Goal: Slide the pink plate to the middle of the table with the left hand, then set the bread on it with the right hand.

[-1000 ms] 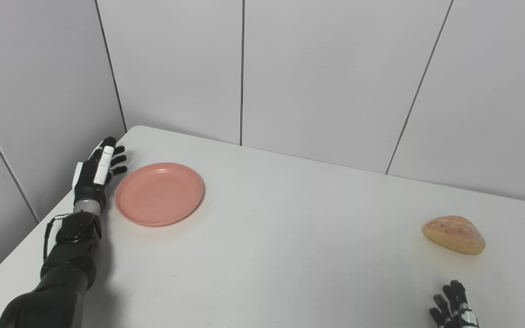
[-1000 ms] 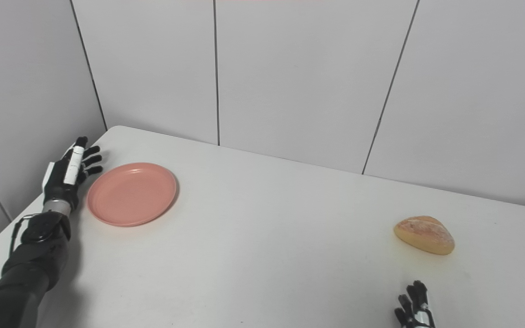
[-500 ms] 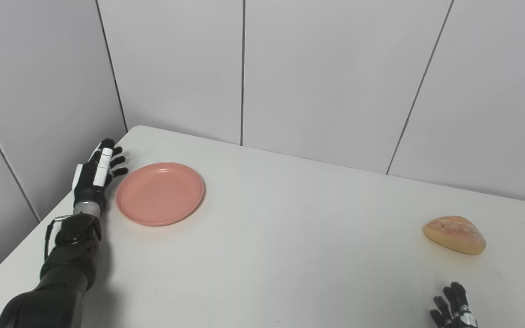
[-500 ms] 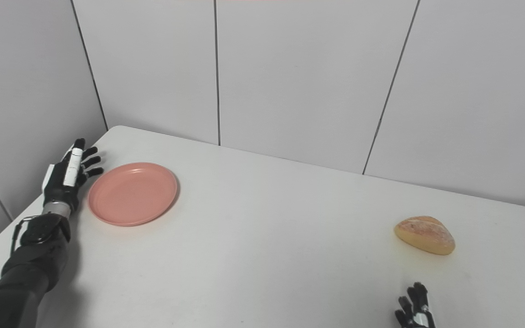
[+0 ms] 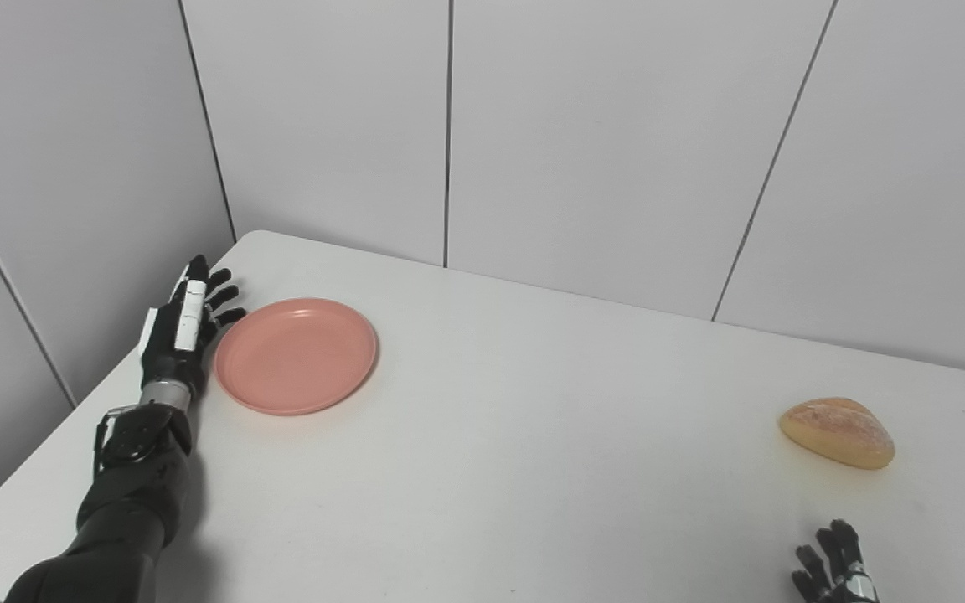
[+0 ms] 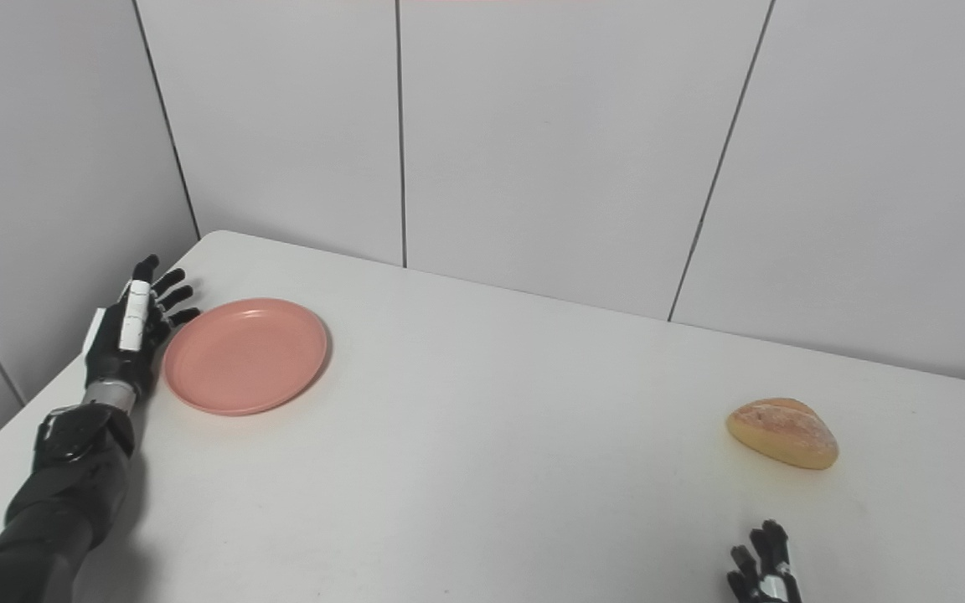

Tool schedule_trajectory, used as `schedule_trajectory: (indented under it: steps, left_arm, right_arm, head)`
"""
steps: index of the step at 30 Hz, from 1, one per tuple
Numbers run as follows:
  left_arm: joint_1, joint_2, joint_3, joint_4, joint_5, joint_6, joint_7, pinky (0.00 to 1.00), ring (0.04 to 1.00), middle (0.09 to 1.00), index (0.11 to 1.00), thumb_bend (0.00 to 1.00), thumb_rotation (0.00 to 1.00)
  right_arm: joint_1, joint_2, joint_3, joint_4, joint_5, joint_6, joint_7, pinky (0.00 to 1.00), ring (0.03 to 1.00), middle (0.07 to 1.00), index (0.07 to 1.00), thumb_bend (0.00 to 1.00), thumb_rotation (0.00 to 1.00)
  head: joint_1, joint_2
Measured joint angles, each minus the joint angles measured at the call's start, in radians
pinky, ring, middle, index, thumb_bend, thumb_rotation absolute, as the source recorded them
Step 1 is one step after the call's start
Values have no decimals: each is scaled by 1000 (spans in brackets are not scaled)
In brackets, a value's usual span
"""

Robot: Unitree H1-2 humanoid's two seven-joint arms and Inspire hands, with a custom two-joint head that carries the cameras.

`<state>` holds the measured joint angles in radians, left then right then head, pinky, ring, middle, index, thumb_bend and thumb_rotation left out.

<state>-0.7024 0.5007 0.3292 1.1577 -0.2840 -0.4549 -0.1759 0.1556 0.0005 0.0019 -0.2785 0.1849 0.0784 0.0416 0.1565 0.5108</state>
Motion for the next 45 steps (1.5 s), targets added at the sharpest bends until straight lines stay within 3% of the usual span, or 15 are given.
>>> schedule_trajectory:
  steps: [12, 17, 24, 28, 31, 39, 45]
  left_arm:
    - [14, -26, 2, -49, -23, 3, -67, 690, 859, 871, 929, 948, 871]
    - [33, -36, -2, -96, -32, 12, -86, 722, 878, 898, 978, 932, 887]
    - [37, -39, -13, -105, -33, 13, -104, 663, 859, 896, 977, 932, 881]
    - [71, -69, -14, -207, -45, 71, -100, 711, 880, 923, 977, 952, 874]
    - [72, -89, -14, -228, -45, 106, -86, 740, 897, 947, 983, 971, 890]
    - [99, -118, -36, -309, -38, 167, -36, 724, 890, 931, 960, 988, 886]
    - [148, -153, -49, -430, -36, 246, -8, 758, 901, 942, 979, 975, 905]
  right_arm:
    - [0, 3, 1, 0, -2, 1, -1, 980, 962, 1000, 995, 774, 912]
    - [0, 7, 1, -3, -2, 4, -8, 973, 956, 998, 989, 775, 910]
    - [0, 10, 2, -4, -1, 8, -13, 968, 943, 989, 979, 787, 888]
    - [0, 12, 2, -7, -3, 17, -18, 964, 941, 988, 979, 779, 894]
    - [-1, 12, 2, -7, -4, 19, -18, 953, 940, 988, 975, 780, 896]
    - [-1, 16, 4, -10, -6, 21, -19, 949, 940, 989, 973, 794, 892]
    - [0, 16, 5, -12, -7, 22, -19, 944, 932, 981, 967, 784, 900]
  head:
    - [-9, 3]
    - [-17, 8]
    - [-23, 11]
    - [-28, 14]
    - [-31, 17]
    - [-37, 26]
    - [-40, 31]
